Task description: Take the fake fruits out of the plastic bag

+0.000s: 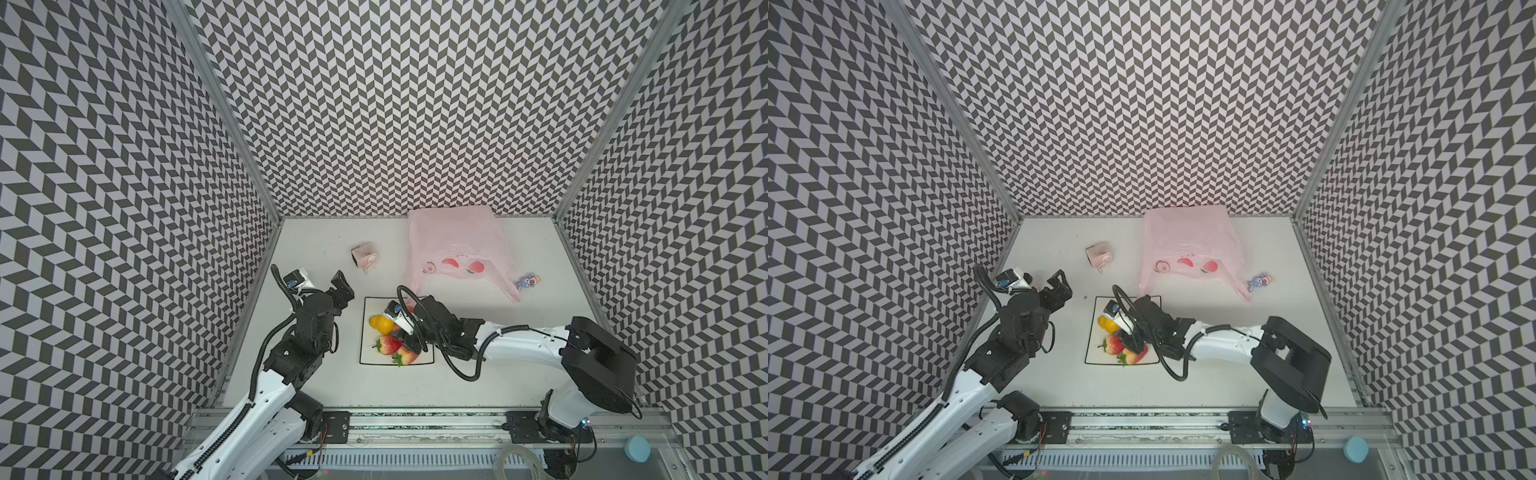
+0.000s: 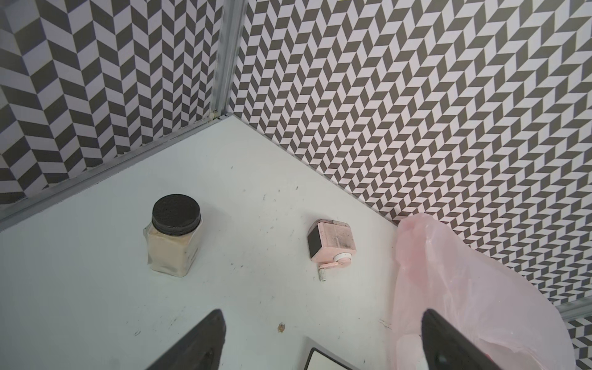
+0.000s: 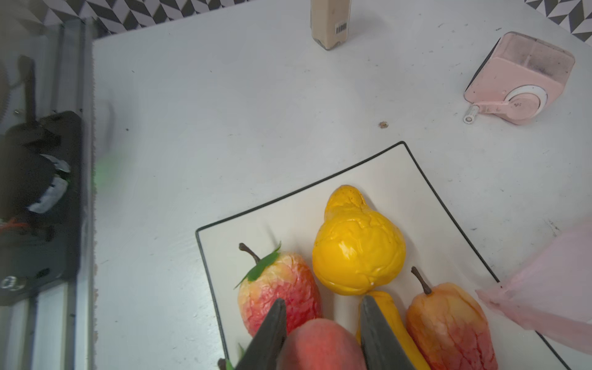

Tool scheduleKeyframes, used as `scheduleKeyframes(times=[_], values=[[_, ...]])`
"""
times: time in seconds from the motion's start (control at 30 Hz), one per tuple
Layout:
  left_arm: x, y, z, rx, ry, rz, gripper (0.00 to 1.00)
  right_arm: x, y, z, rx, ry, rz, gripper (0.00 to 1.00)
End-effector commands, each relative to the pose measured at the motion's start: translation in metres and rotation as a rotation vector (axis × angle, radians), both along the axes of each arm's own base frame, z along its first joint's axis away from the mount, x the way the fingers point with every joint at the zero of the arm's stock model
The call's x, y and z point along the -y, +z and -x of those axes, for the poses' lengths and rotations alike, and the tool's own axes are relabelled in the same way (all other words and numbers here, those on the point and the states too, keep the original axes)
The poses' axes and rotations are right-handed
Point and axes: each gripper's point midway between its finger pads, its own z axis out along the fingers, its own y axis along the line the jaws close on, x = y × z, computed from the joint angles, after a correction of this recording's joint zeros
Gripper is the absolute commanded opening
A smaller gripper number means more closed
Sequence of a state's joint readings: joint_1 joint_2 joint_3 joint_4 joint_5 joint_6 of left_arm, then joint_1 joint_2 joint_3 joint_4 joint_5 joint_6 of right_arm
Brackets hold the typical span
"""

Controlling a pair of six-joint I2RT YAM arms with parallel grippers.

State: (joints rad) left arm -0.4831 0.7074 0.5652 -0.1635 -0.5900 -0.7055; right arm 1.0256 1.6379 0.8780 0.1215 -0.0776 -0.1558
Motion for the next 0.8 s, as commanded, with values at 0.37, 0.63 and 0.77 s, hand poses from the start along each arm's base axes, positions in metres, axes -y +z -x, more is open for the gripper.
scheduleKeyframes(times=[0.37,0.63,0.77], values=[[-0.015,-0.014,-0.011,-0.017,0.036,-0.037,0.95,0.014,0.078,0.008,0.152,0.002,-0.201,0.92],[-0.054,-0.016,-0.016,0.006,0.158,-0.178,0.96,0.103,0.173,-0.024,0.311,-0.37,-0.389,0.96],[-0.071,-0.017,-0.017,0.012,0.201,-0.264,0.97,0.22,0.182,-0.073,0.345,-0.818,-0.446,0.98]])
